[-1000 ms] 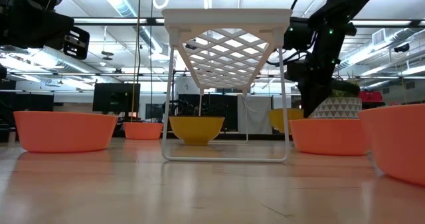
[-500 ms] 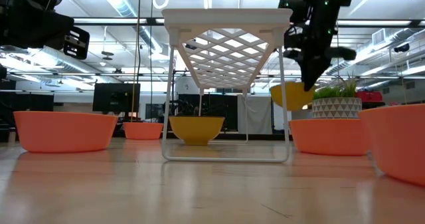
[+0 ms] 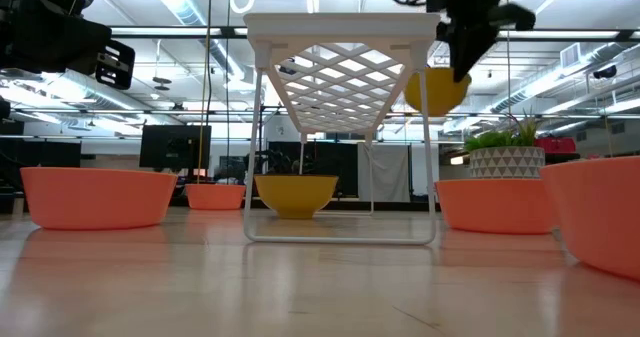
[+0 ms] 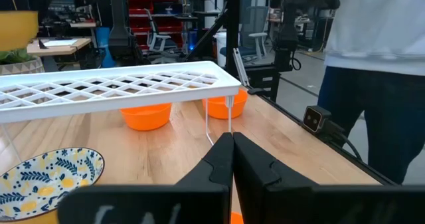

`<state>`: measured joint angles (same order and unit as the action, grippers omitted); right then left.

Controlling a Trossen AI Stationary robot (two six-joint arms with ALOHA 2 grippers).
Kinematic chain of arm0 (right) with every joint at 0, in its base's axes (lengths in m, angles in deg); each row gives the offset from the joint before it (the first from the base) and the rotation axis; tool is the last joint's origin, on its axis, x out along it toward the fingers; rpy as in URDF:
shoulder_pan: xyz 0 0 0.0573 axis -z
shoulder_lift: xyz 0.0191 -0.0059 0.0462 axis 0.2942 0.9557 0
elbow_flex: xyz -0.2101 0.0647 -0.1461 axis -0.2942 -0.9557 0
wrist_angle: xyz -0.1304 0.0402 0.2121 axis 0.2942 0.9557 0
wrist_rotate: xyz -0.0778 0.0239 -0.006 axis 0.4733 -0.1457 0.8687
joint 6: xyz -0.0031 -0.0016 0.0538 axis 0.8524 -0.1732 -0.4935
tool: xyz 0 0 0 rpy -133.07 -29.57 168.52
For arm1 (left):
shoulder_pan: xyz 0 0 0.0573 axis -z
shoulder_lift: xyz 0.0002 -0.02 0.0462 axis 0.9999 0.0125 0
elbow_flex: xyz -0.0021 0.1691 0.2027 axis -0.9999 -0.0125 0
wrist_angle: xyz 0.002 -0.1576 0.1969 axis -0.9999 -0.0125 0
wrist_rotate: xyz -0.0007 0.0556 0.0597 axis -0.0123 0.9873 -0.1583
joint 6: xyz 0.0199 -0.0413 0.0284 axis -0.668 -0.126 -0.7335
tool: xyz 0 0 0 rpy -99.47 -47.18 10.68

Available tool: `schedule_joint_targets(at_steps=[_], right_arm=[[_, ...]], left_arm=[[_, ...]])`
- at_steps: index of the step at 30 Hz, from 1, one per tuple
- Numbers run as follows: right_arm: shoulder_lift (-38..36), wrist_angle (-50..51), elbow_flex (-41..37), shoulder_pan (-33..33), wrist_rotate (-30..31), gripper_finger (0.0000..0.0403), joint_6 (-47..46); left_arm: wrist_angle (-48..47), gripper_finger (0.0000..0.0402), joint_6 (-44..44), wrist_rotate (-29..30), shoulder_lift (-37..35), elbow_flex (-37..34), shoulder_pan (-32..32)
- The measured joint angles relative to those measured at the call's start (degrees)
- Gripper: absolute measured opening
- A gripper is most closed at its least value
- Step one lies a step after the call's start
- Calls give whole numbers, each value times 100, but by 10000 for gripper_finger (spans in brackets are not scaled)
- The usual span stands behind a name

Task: Pick & Place Mini bowls
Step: Put the yellow patterned bowl on the shelf

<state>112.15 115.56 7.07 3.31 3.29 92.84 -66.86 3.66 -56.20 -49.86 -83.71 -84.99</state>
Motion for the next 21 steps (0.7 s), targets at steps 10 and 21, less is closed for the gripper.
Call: schedule_joint_targets(at_steps=[10,21], right_arm=[[0,707,1003,-361,44,0,-113],[13,644,1171,-810,63,0,463]], left_arm=[[-2,14,0,0,2,0,1],[-2,14,0,0,1,-1,1]])
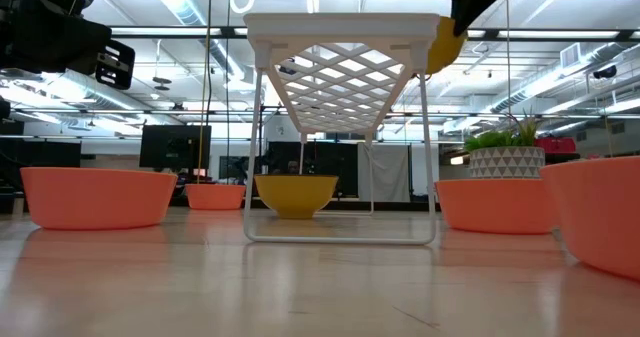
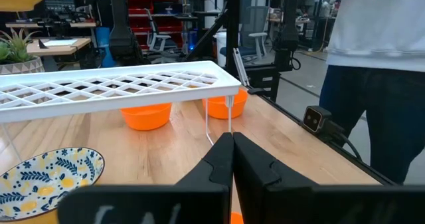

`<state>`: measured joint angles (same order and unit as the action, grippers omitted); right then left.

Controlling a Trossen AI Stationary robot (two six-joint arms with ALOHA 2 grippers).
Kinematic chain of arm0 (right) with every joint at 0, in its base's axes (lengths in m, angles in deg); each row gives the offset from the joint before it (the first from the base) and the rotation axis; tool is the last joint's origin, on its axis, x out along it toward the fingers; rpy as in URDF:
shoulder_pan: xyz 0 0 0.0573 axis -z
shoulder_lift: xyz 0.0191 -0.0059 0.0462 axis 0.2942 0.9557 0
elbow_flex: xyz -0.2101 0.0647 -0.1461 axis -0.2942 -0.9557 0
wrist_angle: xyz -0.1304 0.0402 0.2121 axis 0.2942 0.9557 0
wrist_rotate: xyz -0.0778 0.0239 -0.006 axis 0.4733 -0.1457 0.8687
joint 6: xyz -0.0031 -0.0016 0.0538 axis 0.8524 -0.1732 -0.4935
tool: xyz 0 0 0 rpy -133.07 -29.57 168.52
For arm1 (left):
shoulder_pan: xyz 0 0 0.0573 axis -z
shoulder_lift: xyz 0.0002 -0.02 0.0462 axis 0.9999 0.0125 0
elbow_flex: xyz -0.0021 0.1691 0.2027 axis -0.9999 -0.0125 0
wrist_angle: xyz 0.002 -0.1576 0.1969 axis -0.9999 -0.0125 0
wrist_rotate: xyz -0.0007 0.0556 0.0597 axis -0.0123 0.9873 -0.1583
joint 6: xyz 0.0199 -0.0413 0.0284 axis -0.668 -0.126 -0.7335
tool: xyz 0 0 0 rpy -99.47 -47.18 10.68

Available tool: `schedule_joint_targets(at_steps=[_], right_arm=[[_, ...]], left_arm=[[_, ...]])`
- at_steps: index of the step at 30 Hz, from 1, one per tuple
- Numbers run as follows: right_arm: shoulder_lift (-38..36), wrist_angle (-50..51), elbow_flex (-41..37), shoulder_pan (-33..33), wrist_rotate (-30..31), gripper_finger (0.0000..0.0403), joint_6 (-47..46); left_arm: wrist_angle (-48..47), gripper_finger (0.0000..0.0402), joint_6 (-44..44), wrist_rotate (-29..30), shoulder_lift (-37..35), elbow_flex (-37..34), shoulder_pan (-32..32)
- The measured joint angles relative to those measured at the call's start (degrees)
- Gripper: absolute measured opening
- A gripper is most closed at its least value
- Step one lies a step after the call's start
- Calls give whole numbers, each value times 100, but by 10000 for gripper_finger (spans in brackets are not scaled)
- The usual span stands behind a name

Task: Pick & Place Mini bowls
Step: Put the yellow patterned bowl on the shelf

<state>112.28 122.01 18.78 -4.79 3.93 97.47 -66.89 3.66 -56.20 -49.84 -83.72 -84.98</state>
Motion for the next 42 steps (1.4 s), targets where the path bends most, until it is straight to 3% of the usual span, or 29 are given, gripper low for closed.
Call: schedule_joint_targets(at_steps=[17,42], right_arm=[[222,-552,0,-880,-90,0,1471],[1356,-1646,0,-635,-622,0,2101]], left_arm=[[0,14,0,0,3,0,0],[-22,14,0,0,5,4,-1]])
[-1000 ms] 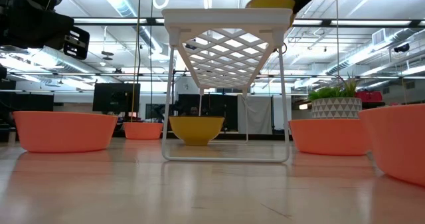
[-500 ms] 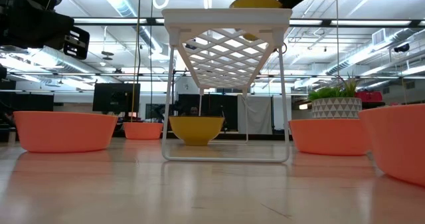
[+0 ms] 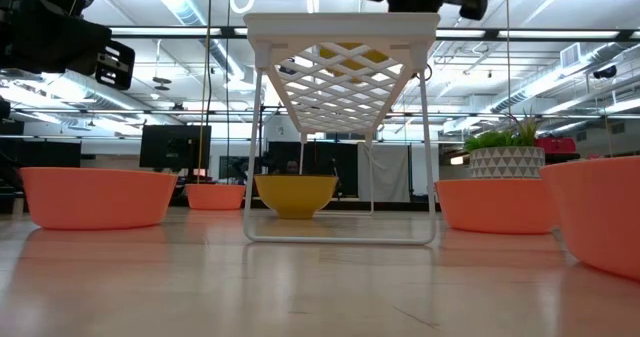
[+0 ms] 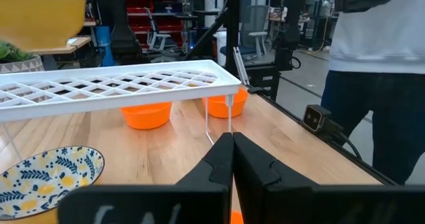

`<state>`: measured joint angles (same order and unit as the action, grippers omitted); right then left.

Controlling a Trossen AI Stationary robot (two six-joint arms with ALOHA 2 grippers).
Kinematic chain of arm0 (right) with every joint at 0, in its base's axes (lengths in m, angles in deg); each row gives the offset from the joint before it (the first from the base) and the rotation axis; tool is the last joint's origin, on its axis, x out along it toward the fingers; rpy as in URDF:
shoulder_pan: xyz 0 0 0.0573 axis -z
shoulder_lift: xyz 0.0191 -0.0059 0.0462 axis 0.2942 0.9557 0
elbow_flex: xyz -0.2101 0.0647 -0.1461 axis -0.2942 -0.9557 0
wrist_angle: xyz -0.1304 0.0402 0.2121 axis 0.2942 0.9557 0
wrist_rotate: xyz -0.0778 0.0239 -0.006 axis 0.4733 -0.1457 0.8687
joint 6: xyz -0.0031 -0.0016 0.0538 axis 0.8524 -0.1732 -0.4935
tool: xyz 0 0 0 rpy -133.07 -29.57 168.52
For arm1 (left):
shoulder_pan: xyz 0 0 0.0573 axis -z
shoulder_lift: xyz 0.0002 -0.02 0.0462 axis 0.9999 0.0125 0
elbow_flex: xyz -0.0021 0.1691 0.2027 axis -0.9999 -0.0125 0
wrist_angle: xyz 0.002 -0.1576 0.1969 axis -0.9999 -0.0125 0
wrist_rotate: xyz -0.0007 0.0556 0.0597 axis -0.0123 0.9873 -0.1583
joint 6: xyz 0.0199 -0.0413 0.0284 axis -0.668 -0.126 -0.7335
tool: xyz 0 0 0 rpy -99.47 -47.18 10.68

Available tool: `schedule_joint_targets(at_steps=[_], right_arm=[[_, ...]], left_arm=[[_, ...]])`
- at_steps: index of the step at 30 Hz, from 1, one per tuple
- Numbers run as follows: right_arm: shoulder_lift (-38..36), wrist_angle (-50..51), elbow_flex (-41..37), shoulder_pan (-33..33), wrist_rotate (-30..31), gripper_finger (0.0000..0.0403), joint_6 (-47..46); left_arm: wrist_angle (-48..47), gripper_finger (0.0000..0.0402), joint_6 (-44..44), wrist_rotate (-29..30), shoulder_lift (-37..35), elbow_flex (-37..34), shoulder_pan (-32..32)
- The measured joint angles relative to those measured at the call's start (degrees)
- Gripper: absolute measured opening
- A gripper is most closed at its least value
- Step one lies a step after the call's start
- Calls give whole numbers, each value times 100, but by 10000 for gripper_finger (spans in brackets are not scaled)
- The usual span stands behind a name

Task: Pick & Place Mini bowls
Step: Put the yellow patterned bowl on the shelf

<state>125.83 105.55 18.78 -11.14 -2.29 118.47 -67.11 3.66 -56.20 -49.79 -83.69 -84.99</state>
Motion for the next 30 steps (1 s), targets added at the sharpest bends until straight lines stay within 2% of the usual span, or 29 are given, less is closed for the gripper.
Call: schedule_joint_targets(at_steps=[14,30], right_arm=[[466,-362,0,305,-304,0,-40],[609,-376,0,440,-263,0,-242]], left_arm=[[0,14,0,0,0,0,0],[-4,14,0,0,0,0,0]])
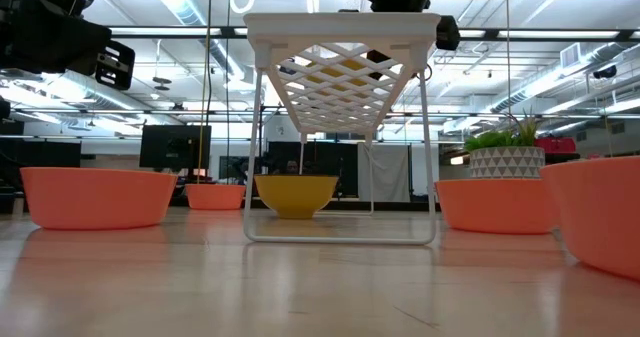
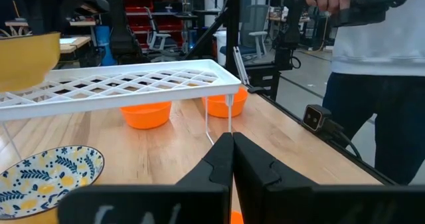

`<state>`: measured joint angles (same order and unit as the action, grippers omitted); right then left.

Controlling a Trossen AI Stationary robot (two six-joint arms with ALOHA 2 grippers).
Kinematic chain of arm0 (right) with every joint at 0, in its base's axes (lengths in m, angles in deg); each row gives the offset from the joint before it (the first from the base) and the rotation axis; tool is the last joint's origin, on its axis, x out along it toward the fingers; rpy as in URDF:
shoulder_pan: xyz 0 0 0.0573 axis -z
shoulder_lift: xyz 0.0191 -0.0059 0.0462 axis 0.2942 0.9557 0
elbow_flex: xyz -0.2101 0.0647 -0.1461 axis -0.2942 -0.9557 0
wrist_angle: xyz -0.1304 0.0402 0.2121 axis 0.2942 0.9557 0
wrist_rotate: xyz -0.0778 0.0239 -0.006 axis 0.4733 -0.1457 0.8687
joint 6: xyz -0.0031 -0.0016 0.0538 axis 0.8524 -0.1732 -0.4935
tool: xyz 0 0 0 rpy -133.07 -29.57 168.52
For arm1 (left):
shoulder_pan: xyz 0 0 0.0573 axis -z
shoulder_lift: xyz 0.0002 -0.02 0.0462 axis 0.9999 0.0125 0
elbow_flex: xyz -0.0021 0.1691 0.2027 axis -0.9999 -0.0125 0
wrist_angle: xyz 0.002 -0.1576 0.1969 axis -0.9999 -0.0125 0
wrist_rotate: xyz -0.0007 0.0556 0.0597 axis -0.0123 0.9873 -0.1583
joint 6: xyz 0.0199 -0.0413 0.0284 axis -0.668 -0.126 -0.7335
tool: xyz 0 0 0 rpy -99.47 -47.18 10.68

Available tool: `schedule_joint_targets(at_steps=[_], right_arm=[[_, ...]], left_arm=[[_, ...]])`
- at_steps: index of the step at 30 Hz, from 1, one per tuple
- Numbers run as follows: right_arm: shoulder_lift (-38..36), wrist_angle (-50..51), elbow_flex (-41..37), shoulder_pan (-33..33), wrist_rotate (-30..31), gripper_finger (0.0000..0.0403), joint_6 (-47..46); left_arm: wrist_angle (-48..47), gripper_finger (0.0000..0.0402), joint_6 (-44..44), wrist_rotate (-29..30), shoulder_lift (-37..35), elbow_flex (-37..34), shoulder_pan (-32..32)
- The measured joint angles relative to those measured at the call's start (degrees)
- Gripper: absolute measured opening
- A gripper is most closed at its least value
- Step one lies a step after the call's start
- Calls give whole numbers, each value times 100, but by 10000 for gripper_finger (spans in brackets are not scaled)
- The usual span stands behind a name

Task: Pick & Place Mini bowls
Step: Put the yellow patterned bowl on the shelf

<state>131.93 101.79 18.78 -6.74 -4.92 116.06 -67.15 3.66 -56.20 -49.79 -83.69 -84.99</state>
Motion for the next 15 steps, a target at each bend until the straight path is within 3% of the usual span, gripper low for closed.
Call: schedule_joint_targets(at_steps=[15], right_arm=[[123,-42,0,11,77,0,-137]], left_arm=[[0,14,0,0,0,0,0]])
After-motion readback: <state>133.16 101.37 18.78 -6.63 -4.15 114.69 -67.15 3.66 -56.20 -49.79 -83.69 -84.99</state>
